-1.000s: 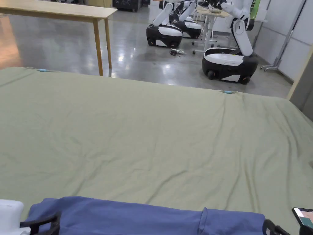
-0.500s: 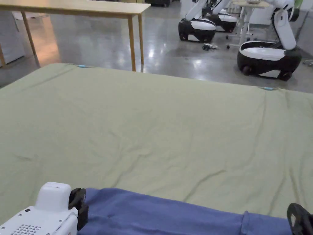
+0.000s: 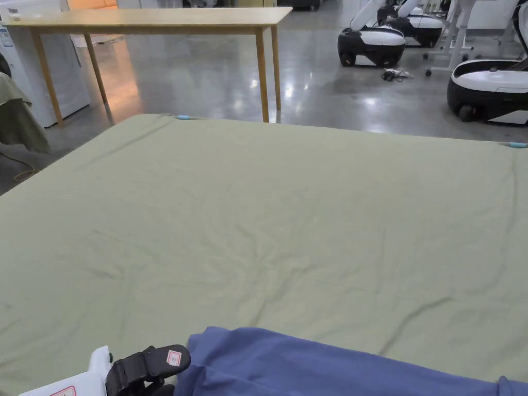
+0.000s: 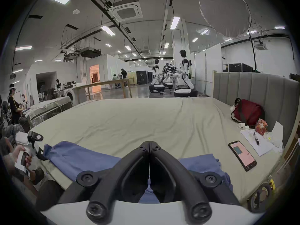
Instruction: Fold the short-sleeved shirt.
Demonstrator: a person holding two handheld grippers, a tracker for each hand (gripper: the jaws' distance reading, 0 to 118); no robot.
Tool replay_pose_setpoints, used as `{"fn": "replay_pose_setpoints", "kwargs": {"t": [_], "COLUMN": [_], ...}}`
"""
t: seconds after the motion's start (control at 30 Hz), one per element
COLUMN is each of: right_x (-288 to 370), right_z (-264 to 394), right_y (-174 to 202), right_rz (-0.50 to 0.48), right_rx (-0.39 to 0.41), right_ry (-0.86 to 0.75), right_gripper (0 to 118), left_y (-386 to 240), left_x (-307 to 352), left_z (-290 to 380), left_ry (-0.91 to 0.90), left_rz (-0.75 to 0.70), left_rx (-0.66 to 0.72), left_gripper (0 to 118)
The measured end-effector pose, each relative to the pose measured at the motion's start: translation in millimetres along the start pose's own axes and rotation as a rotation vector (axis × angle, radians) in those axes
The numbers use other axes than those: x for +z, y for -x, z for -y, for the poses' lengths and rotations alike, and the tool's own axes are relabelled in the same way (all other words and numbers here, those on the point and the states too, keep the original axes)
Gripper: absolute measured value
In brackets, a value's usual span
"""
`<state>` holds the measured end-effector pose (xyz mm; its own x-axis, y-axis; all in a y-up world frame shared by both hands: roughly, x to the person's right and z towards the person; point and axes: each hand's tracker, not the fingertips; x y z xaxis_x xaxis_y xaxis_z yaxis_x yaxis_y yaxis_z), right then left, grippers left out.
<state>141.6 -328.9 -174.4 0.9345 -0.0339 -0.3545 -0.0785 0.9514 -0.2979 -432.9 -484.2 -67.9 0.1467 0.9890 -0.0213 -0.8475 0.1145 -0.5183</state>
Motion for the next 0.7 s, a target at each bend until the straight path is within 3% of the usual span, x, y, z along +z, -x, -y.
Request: {"fn": "replay_pose_setpoints", "kwargs": {"t": [0.1,0.17,0.2,0.23,0.27,0.3,0.33,0.37,0.43,0.7], "right_x": [-1,-1,-1,0,0,0,0,-1,-1,3], "right_z": [-4,-7,-9,-9,-10,-10,-11,-11,-10,-7], "right_y": [1,1,1,2,2,2,2,2,2,-1], "right_rz": [0.002,0.008,0.008,0.010,0.011,0.011,0.011,0.011,0.010,-0.008], "right_rx": [0.000,-0.003,-0.005,-0.006,-0.009,-0.010,-0.010,-0.008,-0.005,-0.016], "right_ry": [0.004,0.000,0.000,-0.001,-0.002,-0.003,-0.003,-0.002,0.001,0.001], "right_gripper": [6,6,6,6,6,6,6,6,6,6], "left_y": [18,11,4,0,-1,0,3,1,-26,-72], "left_x": [-30,-49,-52,-53,-55,-56,-55,-52,-43,0], "left_z": [-1,2,2,3,5,7,10,11,14,-15], "left_ry": [0.071,0.111,0.116,0.112,0.102,0.093,0.078,0.064,0.004,-0.151], "left_rz": [0.118,0.054,-0.016,-0.088,-0.201,-0.333,-0.400,-0.242,-0.372,-0.645], "left_rx": [0.138,0.029,-0.019,-0.037,-0.046,-0.052,-0.061,-0.034,-0.068,-0.305], "left_gripper": [116,114,107,87,35,10,9,9,8,8]}}
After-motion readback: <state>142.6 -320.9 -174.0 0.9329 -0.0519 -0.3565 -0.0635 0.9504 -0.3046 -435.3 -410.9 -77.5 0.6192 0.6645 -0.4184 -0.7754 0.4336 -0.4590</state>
